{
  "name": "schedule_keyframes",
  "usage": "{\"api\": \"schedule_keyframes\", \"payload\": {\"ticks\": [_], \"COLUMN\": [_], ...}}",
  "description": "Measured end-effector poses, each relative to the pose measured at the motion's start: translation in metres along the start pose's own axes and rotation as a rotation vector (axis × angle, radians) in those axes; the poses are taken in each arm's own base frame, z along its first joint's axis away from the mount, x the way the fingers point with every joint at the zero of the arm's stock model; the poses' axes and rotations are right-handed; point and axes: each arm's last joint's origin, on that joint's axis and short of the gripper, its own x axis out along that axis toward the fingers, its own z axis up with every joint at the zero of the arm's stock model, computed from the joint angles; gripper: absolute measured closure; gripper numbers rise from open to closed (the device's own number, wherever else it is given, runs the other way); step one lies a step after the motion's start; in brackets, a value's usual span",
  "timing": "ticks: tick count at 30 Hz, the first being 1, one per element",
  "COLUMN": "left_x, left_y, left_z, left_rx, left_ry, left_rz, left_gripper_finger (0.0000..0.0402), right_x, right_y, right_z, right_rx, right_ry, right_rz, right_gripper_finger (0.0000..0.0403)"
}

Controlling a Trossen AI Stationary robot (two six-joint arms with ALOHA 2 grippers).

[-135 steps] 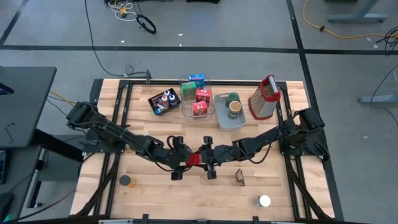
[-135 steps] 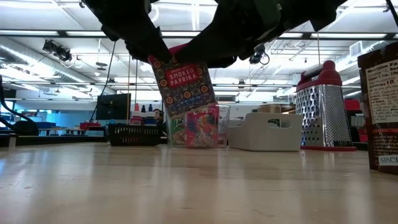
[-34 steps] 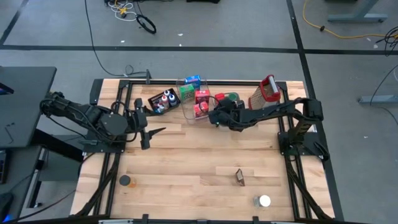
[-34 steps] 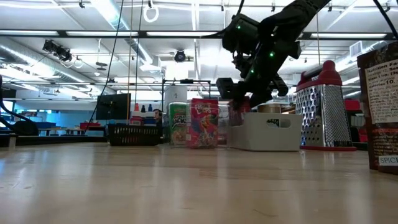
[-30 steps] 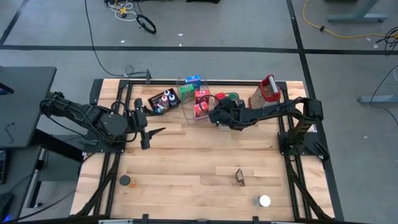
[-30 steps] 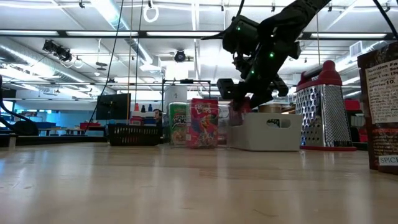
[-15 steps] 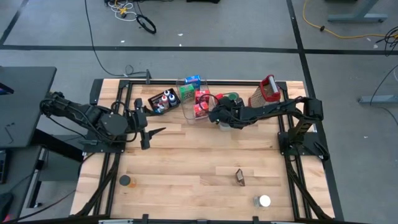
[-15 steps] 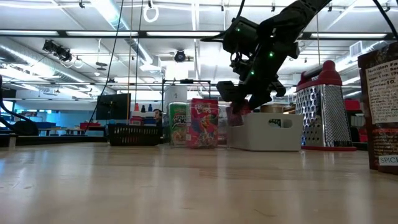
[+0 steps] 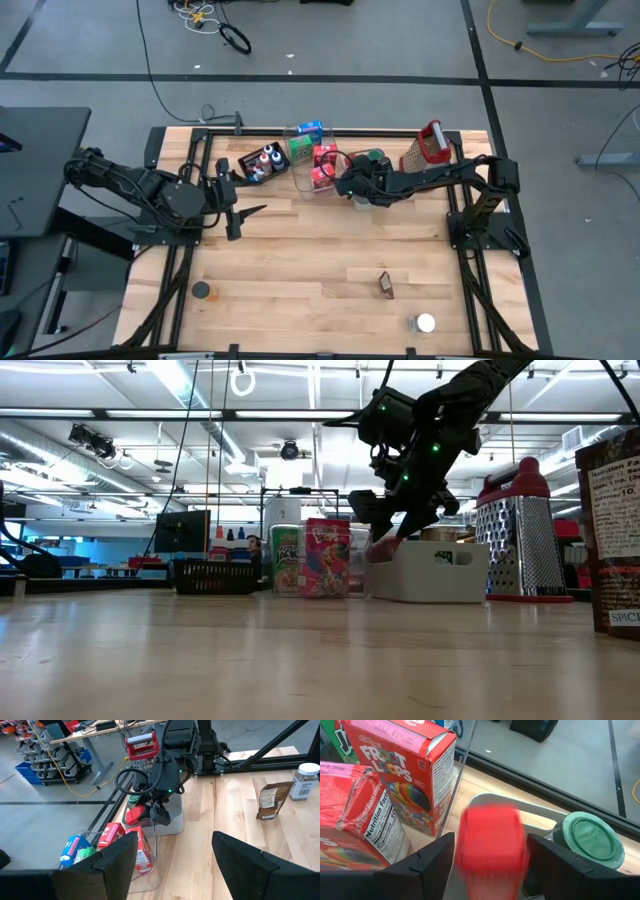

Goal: Pick & Place Kitchen Items
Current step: Put the red spice can into the gray bin, then put the white spice bottle into the gray bin

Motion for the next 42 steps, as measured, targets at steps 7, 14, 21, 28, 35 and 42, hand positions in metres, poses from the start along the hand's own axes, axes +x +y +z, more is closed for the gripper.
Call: {"api": "schedule_keyframes", "payload": {"ticks": [7, 14, 21, 28, 35, 42], "left_x": [0.0, 0.0, 0.0, 0.001, 0.008, 0.015], "left_y": [0.0, 0.0, 0.0, -0.001, -0.005, -0.01], "left_z": [0.0, 0.0, 0.0, -0.002, -0.015, -0.029], "left_rx": [0.0, 0.0, 0.0, 0.002, -0.001, -0.028], "left_ry": [0.0, 0.0, 0.0, 0.002, 0.038, 0.067], "left_rz": [0.0, 0.0, 0.0, 0.0, 0.004, 0.008], "left_gripper_finger": [0.0137, 0.0137, 0.0137, 0.0137, 0.0137, 0.0137], "right_x": [0.0, -0.001, -0.028, -0.071, -0.12, -0.164], "right_y": [0.0, 0.0, -0.003, -0.006, -0.006, -0.002], "right_z": [0.0, 0.0, 0.015, 0.029, 0.029, 0.005], "right_rx": [-0.001, -0.002, -0.07, -0.064, -0.042, -0.057], "right_ry": [0.0, 0.0, -0.036, 0.009, 0.118, 0.227], "right_rz": [-0.001, 0.008, 0.111, 0.42, 0.785, 0.89], "right_gripper_finger": [0.014, 0.014, 0.014, 0.014, 0.014, 0.0142]}}
